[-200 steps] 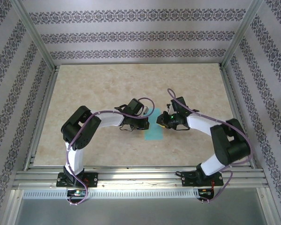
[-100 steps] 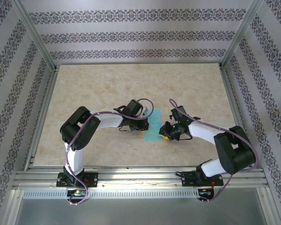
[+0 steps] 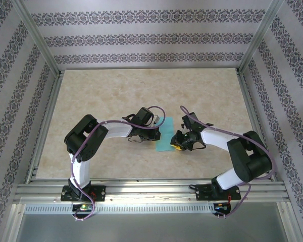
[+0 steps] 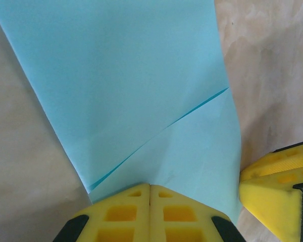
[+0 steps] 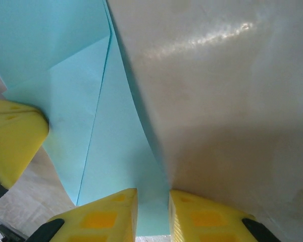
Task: Fold a paper plane with a square sheet of paper (pick it up from the middle)
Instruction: Turn over the paper at the center of the table.
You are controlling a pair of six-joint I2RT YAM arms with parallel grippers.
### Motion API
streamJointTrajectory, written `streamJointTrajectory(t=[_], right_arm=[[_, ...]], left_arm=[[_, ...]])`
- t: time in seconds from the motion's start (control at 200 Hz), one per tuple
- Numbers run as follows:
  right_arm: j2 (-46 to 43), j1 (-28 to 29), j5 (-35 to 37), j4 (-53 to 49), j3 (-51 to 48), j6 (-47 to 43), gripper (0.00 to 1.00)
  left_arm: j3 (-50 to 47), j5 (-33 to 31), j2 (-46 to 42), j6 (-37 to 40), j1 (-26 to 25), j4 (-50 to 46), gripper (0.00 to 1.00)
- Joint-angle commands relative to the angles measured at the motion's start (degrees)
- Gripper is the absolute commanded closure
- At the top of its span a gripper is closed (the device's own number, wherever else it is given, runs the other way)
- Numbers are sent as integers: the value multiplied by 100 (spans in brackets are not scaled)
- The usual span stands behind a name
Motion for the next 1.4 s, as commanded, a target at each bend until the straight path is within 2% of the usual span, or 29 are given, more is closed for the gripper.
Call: streamJointTrajectory(t=[0.0,0.375,0.62,0.814,1.394], right_arm=[[181,150,-9,416,312,18,76],[304,40,266,31,689,-89,73],[-306,92,169,36,98,-51,72],[-200,168,-14,127,39,-24,71],[-112,185,265,-69,34,69,68]], left_arm=[[-195,-17,-2,-33,22,-283,100],[-231,-9,-26,-84,27,-206,100],[-156,40,20,-118,25,-254,100],[-202,30,-39,-162,27,-220,100],[-448,15,-105,-301,27,43,100]])
